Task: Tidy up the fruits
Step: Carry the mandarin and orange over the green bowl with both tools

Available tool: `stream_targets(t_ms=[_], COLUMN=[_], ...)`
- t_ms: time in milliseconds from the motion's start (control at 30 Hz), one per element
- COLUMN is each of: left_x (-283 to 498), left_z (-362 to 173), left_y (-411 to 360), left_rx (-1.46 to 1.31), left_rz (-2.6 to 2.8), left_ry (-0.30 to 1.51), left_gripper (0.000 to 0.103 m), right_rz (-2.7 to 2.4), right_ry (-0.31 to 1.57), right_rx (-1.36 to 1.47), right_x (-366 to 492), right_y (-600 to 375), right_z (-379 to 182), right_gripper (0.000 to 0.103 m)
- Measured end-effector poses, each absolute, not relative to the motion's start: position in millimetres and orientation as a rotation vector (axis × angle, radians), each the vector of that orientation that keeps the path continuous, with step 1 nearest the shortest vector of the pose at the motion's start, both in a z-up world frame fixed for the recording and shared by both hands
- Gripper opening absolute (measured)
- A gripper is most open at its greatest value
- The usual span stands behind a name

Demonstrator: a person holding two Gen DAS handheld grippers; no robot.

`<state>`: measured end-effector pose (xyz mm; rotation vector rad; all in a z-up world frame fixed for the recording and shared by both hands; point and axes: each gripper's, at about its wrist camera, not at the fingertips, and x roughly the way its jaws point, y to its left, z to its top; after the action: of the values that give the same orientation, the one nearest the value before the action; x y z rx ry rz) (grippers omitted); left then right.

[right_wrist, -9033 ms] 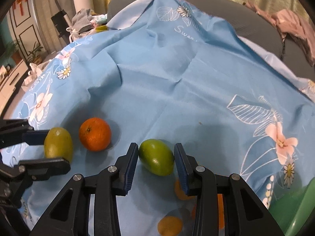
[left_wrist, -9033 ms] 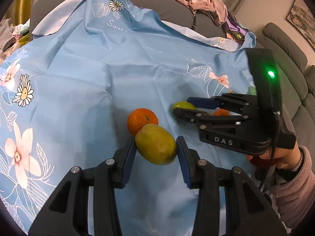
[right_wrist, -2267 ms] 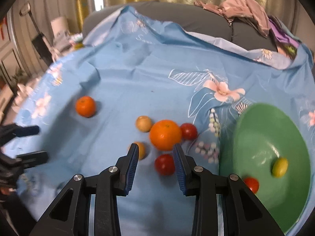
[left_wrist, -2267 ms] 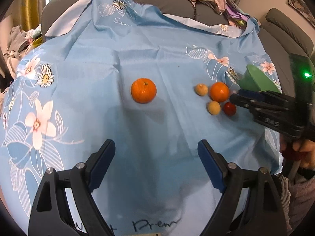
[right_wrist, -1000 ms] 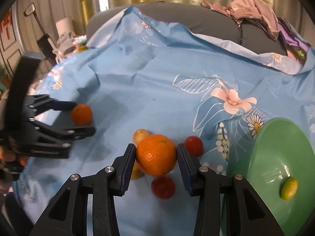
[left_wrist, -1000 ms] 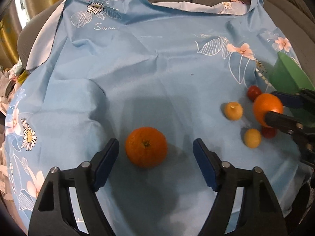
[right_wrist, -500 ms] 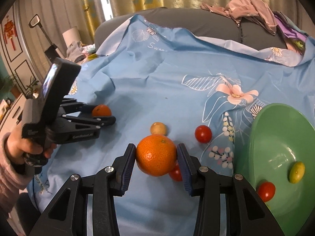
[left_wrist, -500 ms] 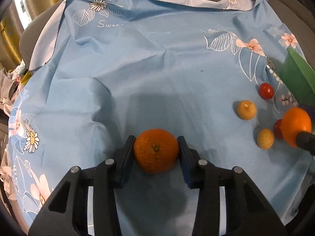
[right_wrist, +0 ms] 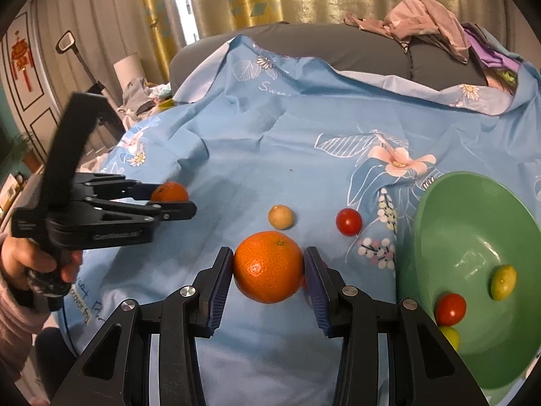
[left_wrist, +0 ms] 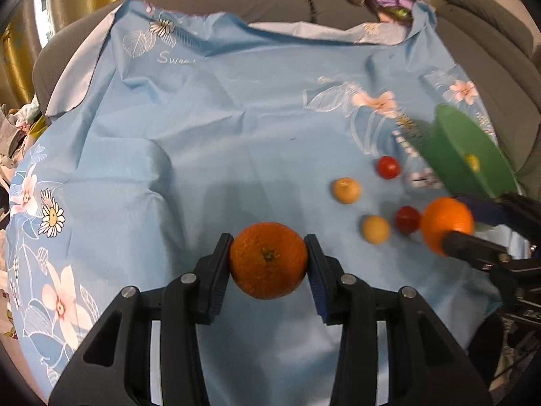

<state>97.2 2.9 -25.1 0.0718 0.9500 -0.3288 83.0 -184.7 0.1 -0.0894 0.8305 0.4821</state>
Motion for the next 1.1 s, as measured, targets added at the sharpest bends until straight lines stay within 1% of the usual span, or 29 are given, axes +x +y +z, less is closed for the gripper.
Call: stream_targets(t_ms=[600, 1100], left_x=[44, 25], left_z=[-2, 19], left_y=[-4, -23], left_rx=[-0.009, 0.032], left_rz=[-0.353, -0.373], left_ry=[0.928, 0.893], left_gripper=[0.042, 0.042], right_rz=[0.486, 0.487], right_ry=[0.776, 0.723], right_rx=[-0.068, -0.039], right_x=[54, 39], right_y=[-200, -215], right_z=[19, 36], right_gripper=[0.044, 0.044])
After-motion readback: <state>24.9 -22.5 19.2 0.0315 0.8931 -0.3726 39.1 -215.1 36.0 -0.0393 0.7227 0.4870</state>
